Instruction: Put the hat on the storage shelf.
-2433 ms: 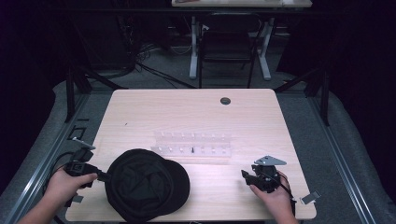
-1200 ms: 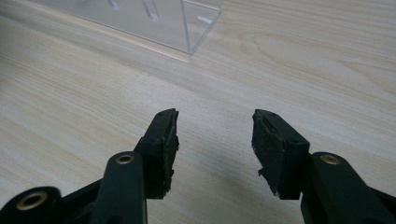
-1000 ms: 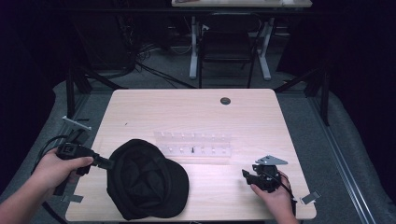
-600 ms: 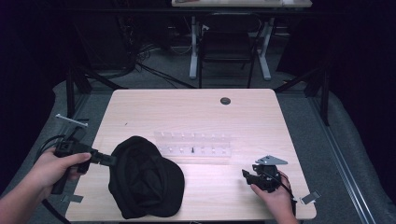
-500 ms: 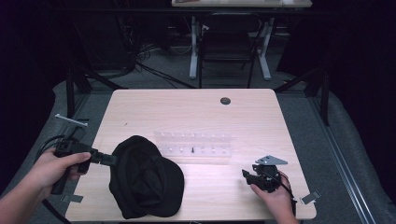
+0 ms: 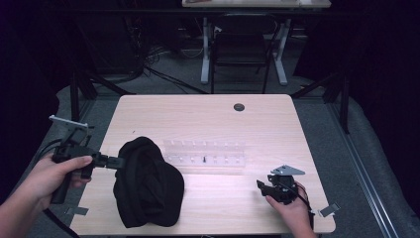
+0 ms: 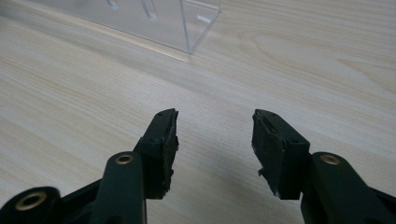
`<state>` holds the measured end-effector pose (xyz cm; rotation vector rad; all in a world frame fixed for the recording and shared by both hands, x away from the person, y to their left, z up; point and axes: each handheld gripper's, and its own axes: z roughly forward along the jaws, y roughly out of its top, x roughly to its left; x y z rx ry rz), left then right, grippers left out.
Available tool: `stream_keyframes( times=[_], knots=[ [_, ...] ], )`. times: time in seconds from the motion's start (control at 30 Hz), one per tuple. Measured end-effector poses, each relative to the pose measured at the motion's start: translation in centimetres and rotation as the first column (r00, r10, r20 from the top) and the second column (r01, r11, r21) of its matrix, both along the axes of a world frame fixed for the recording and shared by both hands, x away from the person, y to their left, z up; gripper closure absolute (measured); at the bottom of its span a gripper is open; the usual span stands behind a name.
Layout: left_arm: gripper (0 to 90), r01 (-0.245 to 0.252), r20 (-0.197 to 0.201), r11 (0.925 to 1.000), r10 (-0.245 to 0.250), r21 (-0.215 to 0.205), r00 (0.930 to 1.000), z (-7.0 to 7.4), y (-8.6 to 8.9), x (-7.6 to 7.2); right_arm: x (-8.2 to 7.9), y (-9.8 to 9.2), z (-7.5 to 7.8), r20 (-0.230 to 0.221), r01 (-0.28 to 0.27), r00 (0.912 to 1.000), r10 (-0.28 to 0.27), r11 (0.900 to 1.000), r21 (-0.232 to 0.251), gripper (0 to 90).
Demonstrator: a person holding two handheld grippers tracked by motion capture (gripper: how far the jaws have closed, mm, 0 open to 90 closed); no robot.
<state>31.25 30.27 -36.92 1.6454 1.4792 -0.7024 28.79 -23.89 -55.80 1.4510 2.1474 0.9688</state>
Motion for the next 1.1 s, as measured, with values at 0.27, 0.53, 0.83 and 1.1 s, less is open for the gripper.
stream_keyframes(
  times=[0.27, 0.53, 0.83, 1.1],
  knots=[
    [87.2, -0.057, 0.054, 0.9970, 0.060, -0.053, 0.9967, 1.9, 0.9, 0.3, 0.0, 0.0, 0.0, -0.001, 0.002, 1.0000, -0.002, 1.000, 0.002, 49.8],
    [87.2, -0.073, 0.085, 0.9932, 0.080, -0.091, 0.9931, 2.9, 1.2, 0.7, 0.0, 0.0, -0.1, -0.002, 0.003, 1.0000, -0.003, 1.000, 0.001, 49.8],
    [87.3, -0.072, 0.117, 0.9898, 0.086, -0.123, 0.9894, 4.1, 0.3, 1.4, 0.1, -0.1, 0.0, 0.003, 0.008, 1.0000, -0.008, 1.000, 0.007, 49.8],
    [87.2, -0.078, 0.128, 0.9894, 0.094, -0.122, 0.9873, 4.9, -0.2, 2.3, 0.2, -0.1, 0.0, -0.004, 0.000, 1.0000, 0.000, 1.000, 0.006, 49.7]
  ],
)
